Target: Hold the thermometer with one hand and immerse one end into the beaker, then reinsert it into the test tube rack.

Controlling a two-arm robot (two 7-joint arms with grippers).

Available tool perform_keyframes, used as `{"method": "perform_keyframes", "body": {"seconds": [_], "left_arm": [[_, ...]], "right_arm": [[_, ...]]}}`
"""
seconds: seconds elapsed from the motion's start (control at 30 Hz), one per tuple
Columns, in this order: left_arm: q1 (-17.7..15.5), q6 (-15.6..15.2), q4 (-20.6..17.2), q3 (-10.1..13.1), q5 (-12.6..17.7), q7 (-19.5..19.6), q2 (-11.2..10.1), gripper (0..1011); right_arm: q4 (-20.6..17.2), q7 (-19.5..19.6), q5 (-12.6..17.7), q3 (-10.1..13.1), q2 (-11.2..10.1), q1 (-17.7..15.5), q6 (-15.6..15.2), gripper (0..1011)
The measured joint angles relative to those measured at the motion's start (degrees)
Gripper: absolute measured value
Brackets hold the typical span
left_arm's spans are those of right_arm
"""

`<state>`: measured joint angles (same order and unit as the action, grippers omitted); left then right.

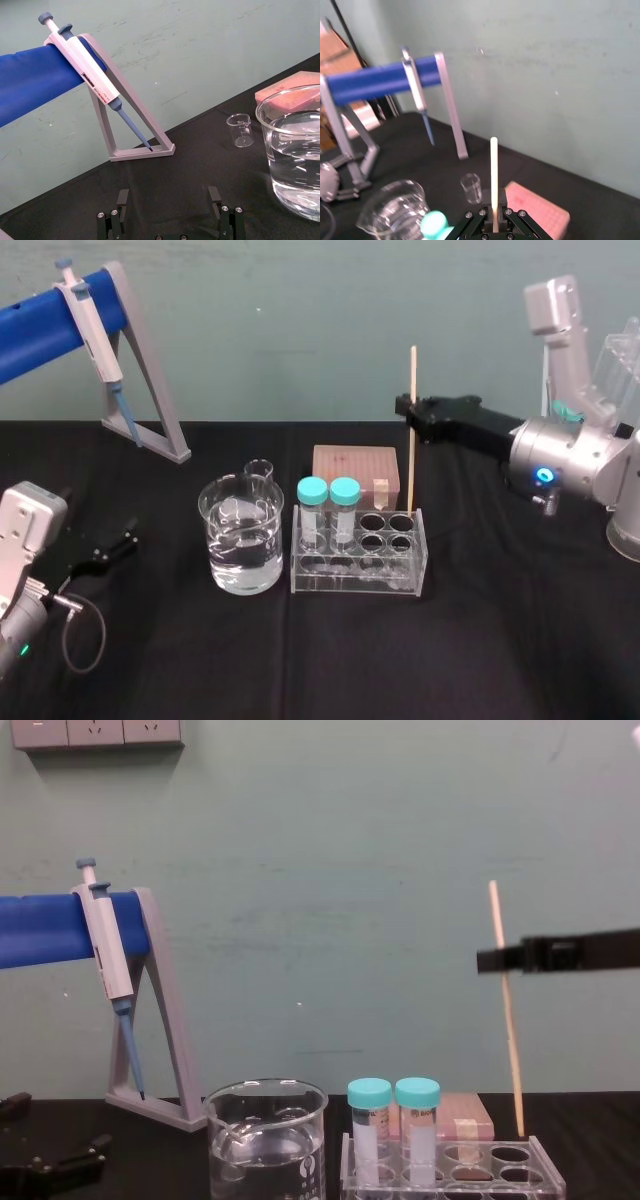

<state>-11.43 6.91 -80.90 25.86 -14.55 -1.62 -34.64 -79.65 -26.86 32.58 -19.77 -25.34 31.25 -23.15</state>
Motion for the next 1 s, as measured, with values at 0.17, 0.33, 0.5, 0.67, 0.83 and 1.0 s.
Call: {"method": "perform_keyframes", "body": {"seconds": [0.17, 0.33, 0.5, 0.67, 0.83, 1.0], "left_arm": [[0.0, 0.0, 0.0, 0.0, 0.0, 0.0, 0.0, 1004], [0.0, 0.0, 0.0, 0.0, 0.0, 0.0, 0.0, 1004], [0.0, 0.0, 0.0, 0.0, 0.0, 0.0, 0.0, 1004], [0.0, 0.0, 0.0, 0.0, 0.0, 0.0, 0.0, 1004], [0.0, 0.0, 0.0, 0.0, 0.0, 0.0, 0.0, 1004], [0.0, 0.0, 0.0, 0.0, 0.0, 0.0, 0.0, 1004]], "right_arm": [[-4.3, -0.7, 3.1, 2.1, -1.2, -1.5, 0.7, 47], [-7.9, -2.2, 4.5, 2.3, -2.1, -1.9, 2.0, 47], [-10.0, -5.5, 4.9, -0.7, -1.7, -0.3, 3.6, 47], [-10.2, -6.6, 4.5, -3.4, -0.4, 1.3, 4.7, 47], [-7.9, -6.6, 3.4, -7.2, 3.0, 4.2, 6.8, 47], [-4.3, -6.0, 2.5, -9.7, 6.1, 5.9, 9.7, 47]]}}
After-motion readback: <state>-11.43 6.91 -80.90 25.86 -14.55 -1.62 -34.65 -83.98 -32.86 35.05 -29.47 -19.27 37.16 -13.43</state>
